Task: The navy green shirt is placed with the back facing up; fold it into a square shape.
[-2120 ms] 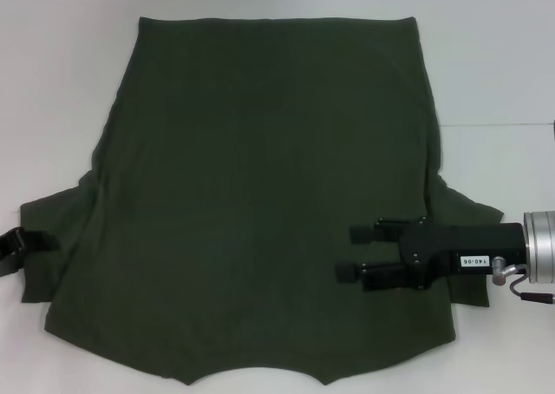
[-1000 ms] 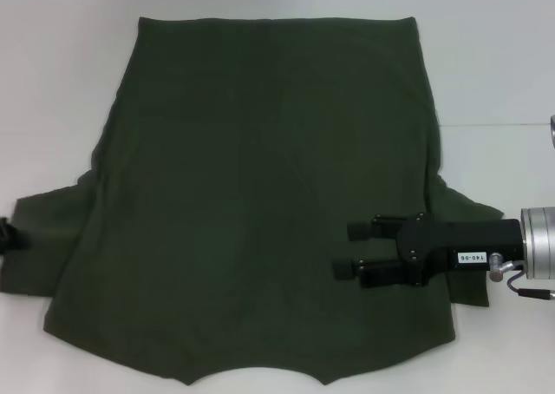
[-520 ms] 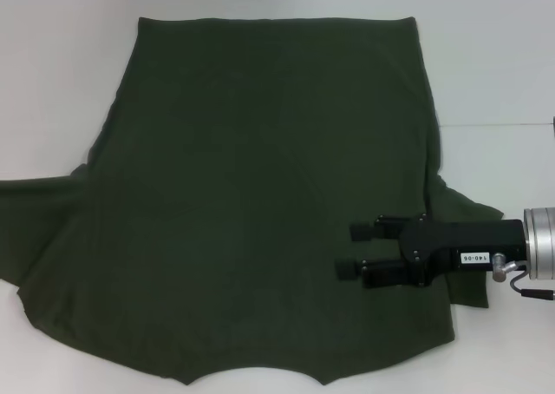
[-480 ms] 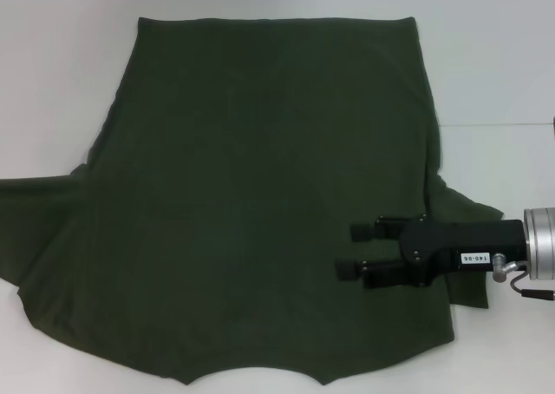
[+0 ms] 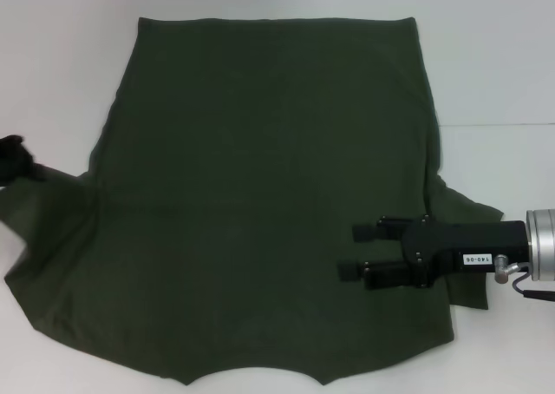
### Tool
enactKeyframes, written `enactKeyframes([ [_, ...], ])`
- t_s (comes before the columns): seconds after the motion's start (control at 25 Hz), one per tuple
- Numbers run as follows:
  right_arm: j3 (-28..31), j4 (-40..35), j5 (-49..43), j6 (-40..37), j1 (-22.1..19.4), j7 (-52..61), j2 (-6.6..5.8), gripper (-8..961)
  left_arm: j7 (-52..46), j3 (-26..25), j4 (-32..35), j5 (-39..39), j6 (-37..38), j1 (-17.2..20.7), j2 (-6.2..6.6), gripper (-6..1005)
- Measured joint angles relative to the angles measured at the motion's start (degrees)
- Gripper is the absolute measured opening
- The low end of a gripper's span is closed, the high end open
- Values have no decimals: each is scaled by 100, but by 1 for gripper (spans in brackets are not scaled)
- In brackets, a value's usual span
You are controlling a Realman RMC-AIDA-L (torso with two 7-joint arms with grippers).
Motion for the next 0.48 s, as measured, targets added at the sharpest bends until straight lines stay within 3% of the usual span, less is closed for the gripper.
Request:
enactKeyframes([
  [0.24, 8, 5, 5, 0, -4, -26, 0, 912, -778, 160, -532, -180, 212, -448, -72, 6],
  [0.48, 10, 26, 6, 0, -16, -34, 0, 912, -811, 299, -1184, -437, -801, -545, -429, 36],
])
